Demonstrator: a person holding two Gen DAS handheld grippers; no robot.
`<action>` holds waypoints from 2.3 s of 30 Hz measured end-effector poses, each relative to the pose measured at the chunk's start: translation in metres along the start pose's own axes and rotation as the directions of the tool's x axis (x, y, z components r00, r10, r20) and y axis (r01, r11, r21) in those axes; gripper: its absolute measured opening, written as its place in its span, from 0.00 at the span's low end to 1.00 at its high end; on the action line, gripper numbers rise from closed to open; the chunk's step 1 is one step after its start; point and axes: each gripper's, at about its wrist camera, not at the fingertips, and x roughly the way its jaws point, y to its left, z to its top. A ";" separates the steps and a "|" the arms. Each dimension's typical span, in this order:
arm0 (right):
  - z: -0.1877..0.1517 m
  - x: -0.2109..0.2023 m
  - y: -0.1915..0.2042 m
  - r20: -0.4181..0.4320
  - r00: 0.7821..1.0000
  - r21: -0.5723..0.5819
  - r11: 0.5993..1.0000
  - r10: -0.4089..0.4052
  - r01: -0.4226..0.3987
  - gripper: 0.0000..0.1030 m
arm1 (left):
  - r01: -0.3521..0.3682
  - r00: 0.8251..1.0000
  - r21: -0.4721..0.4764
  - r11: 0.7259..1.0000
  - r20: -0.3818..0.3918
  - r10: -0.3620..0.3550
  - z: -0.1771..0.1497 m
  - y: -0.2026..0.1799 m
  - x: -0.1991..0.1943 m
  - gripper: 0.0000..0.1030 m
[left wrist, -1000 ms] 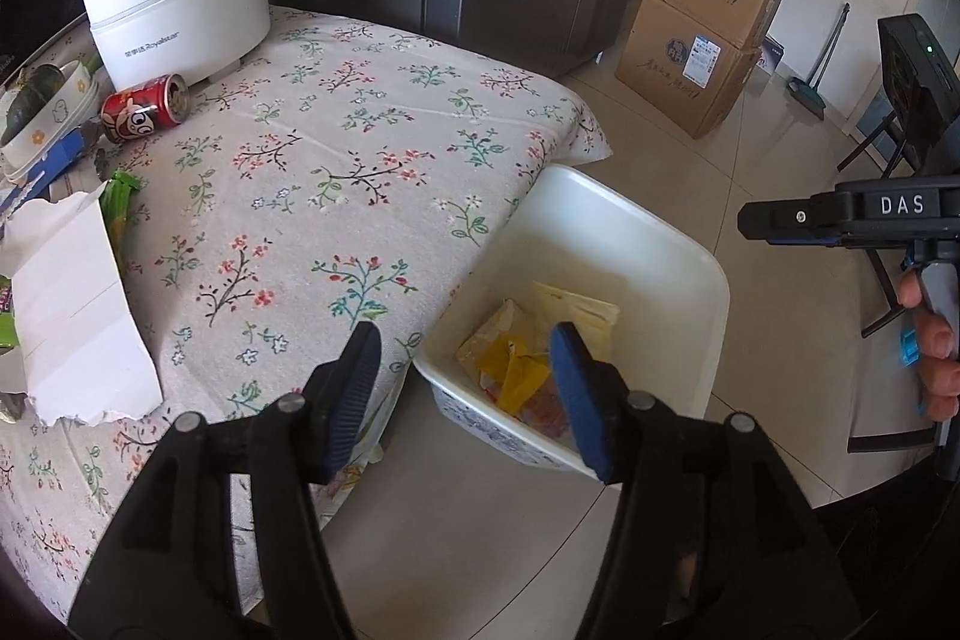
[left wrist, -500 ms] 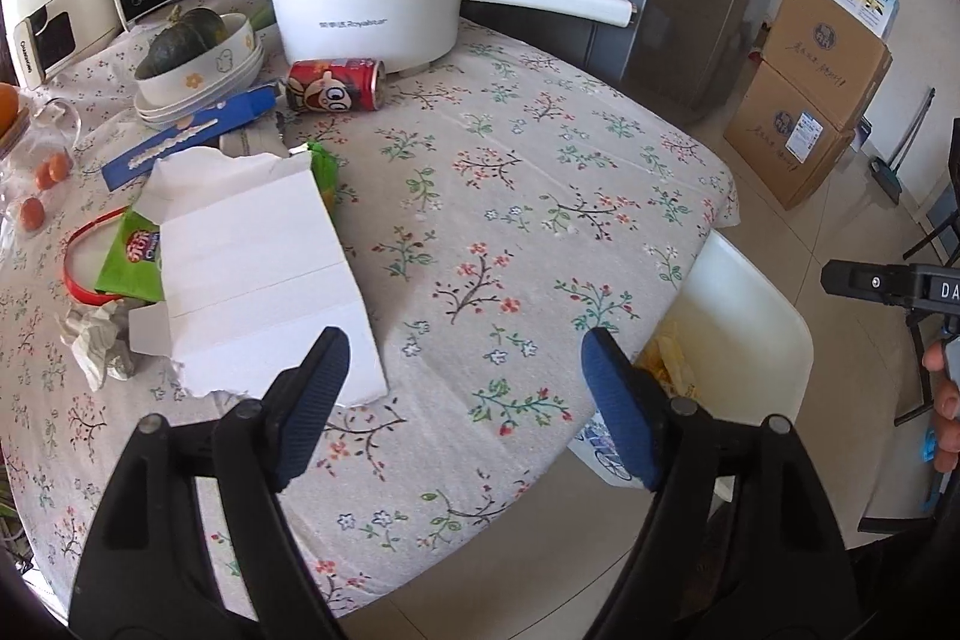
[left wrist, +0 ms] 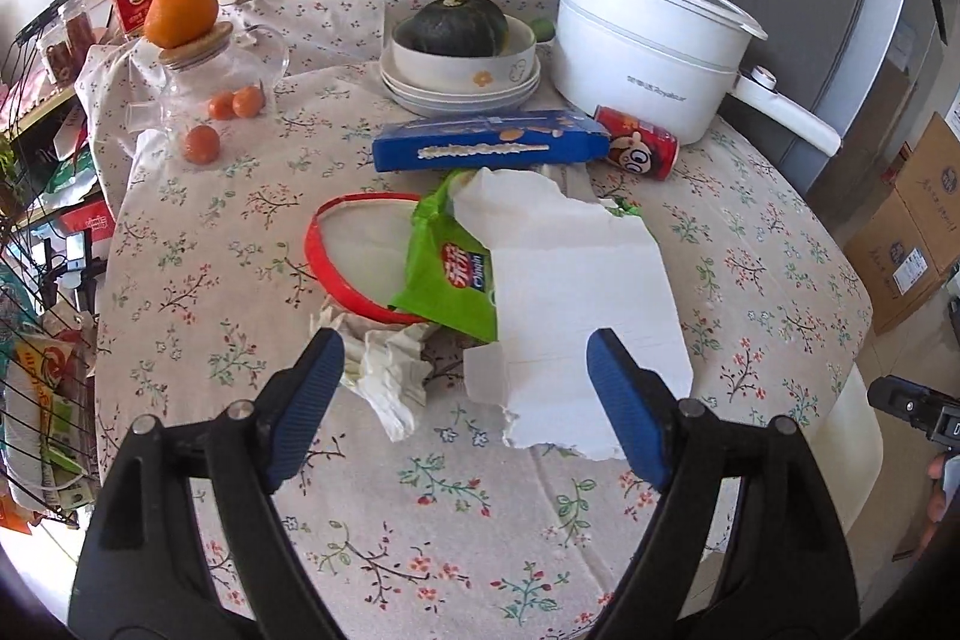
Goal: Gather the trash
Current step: 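Grasp the red lid with the left tool while the right tool grasps white paper, then carry the red lid and paper to the bin and release them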
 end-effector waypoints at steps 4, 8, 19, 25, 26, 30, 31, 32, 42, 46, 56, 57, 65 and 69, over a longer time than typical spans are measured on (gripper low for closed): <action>0.009 0.023 0.028 -0.012 1.000 -0.045 0.999 0.028 -0.029 0.75 | -0.002 1.000 -0.083 0.997 -0.009 0.001 0.010 0.033 0.015 0.81; 0.019 0.047 0.055 -0.028 0.997 -0.073 0.995 0.066 -0.068 0.75 | 0.043 0.999 -0.187 0.981 -0.012 -0.046 0.017 0.059 0.034 0.81; 0.035 0.116 0.093 -0.091 0.960 -0.054 0.961 0.266 -0.271 0.74 | 0.149 0.982 -0.364 0.919 -0.054 -0.181 0.023 0.086 0.088 0.32; 0.031 0.142 0.104 -0.163 0.918 -0.007 0.930 0.361 -0.367 0.33 | 0.190 0.974 -0.407 0.893 -0.036 -0.224 0.021 0.095 0.082 0.19; 0.029 0.144 0.104 -0.175 0.909 0.002 0.923 0.379 -0.384 0.26 | 0.192 0.974 -0.405 0.894 -0.032 -0.224 0.022 0.094 0.080 0.17; 0.028 0.127 0.110 -0.152 0.877 -0.003 0.887 0.456 -0.462 0.12 | 0.163 0.984 -0.387 0.908 -0.009 -0.180 0.025 0.093 0.060 0.16; 0.029 0.120 0.113 -0.144 0.871 -0.011 0.880 0.469 -0.476 0.09 | 0.149 0.987 -0.384 0.911 0.001 -0.161 0.026 0.095 0.054 0.15; 0.030 0.111 0.115 -0.134 0.872 -0.024 0.878 0.471 -0.478 0.08 | 0.138 0.989 -0.380 0.915 0.012 -0.144 0.026 0.096 0.047 0.15; 0.026 0.035 0.102 -0.039 0.885 -0.081 0.881 0.465 -0.466 0.02 | -0.009 0.980 -0.286 0.958 0.189 0.065 0.027 0.096 -0.031 0.15; 0.022 0.009 0.089 -0.007 0.894 -0.097 0.889 0.449 -0.447 0.02 | -0.015 0.971 -0.269 0.963 0.227 0.078 0.025 0.094 -0.046 0.15; 0.002 -0.049 0.021 0.066 0.943 -0.073 0.944 0.327 -0.322 0.02 | 0.161 0.975 -0.072 0.984 0.166 -0.147 0.010 0.019 -0.059 0.15; 0.000 -0.054 0.013 0.071 0.947 -0.062 0.949 0.313 -0.309 0.02 | 0.183 0.973 -0.051 0.982 0.156 -0.173 0.008 0.008 -0.061 0.15; -0.027 -0.092 -0.055 0.094 0.981 0.032 0.984 0.170 -0.174 0.02 | 0.321 0.941 0.144 0.936 0.066 -0.333 -0.020 -0.087 -0.064 0.16; -0.040 -0.107 -0.086 0.095 0.991 0.090 0.990 0.096 -0.105 0.02 | 0.379 0.921 0.218 0.899 0.009 -0.391 -0.039 -0.131 -0.061 0.15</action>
